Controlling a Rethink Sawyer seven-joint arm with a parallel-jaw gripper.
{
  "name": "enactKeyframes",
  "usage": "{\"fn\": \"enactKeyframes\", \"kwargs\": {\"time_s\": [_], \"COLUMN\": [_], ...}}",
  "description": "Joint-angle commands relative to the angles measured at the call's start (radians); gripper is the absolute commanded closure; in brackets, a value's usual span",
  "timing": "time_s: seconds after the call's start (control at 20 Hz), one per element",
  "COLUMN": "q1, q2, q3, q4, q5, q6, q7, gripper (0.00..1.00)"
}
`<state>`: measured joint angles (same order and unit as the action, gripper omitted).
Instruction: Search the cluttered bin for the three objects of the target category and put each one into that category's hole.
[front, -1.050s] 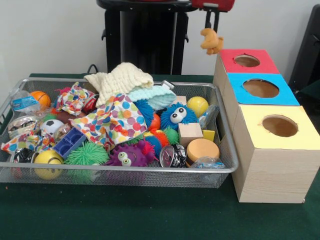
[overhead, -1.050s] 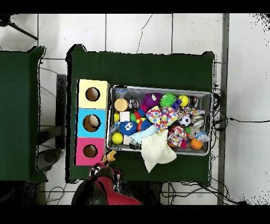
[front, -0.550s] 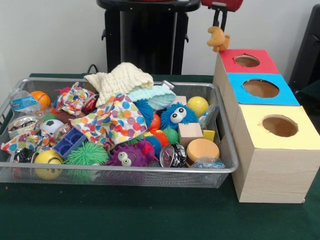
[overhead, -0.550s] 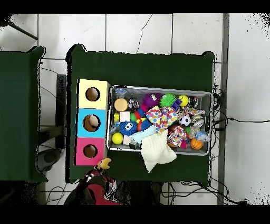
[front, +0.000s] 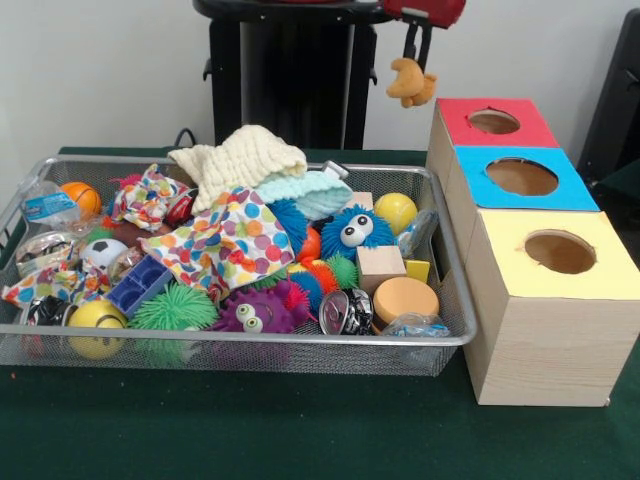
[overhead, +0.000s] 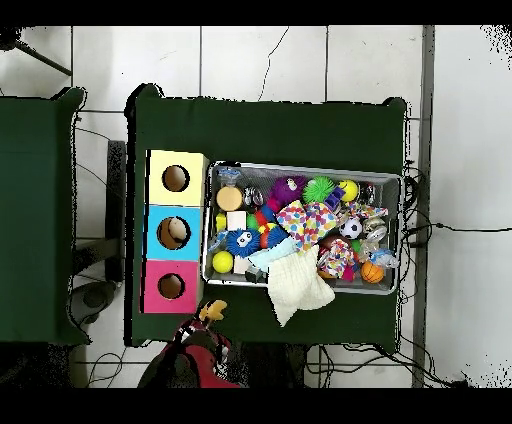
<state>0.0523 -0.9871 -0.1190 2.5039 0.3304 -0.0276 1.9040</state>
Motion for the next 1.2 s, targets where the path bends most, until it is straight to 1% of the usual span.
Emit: {"fn": "enactKeyframes", "kwargs": {"time_s": [0.05, 0.15, 0.25, 0.35, 0.4, 0.55, 0.75, 0.9, 0.95, 1.2], "q1": [-0.085, -0.082, -0.057, 0.003, 0.04, 0.077, 0.144, 0.17, 0.173, 0.137], "q2": [-0.005, -0.051, -0.128, -0.204, -0.231, -0.281, -0.268, -0.256, -0.25, -0.227], "q3": [0.041, 0.035, 0.0, -0.079, -0.13, -0.197, -0.28, -0.312, -0.312, -0.28], "q4": [0.023, 0.045, 0.058, 0.032, 0.002, -0.064, -0.138, -0.17, -0.169, -0.152], "q5": [-0.039, -0.038, -0.023, -0.009, -0.017, -0.057, -0.076, -0.087, -0.085, -0.074], "q6": [-0.116, -0.091, -0.014, 0.111, 0.182, 0.323, 0.42, 0.449, 0.439, 0.385], "q7": [0.246, 0.238, 0.21, 0.183, 0.182, 0.199, 0.216, 0.213, 0.213, 0.189], "gripper": [1.0, 1.0, 1.0, 1.0, 1.0, 1.0, 1.0, 1.0, 1.0, 1.0]}}
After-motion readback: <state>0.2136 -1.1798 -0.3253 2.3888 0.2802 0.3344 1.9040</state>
